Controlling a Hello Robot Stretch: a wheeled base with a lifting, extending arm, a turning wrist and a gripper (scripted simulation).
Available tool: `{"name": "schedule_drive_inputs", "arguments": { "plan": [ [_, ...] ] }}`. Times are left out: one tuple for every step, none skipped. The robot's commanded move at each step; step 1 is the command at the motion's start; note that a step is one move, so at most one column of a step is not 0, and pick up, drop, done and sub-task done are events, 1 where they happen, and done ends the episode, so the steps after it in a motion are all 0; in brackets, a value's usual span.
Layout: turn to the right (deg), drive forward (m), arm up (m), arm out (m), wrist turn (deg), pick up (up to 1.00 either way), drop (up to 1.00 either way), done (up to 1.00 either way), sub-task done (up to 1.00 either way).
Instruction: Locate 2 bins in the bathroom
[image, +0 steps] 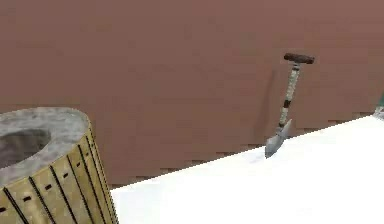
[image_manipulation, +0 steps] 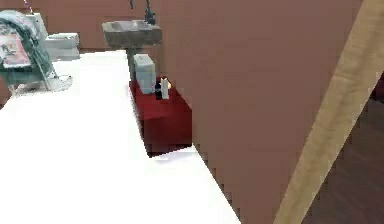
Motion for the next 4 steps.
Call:
{"name": "schedule_drive_inputs", "arguments": {
  "plan": [
    [45.0,0.00,0.00,0.00,0.0,0.00,0.00,0.00,0.00],
    [15.0,0.00,0.00,0.00,0.0,0.00,0.00,0.00,0.00],
    [0.0,1.00,0.00,0.00,0.0,0.00,0.00,0.00,0.00],
    [0.0,0.30,0.00,0.00,0.0,0.00,0.00,0.00,0.00]
  ]
}}
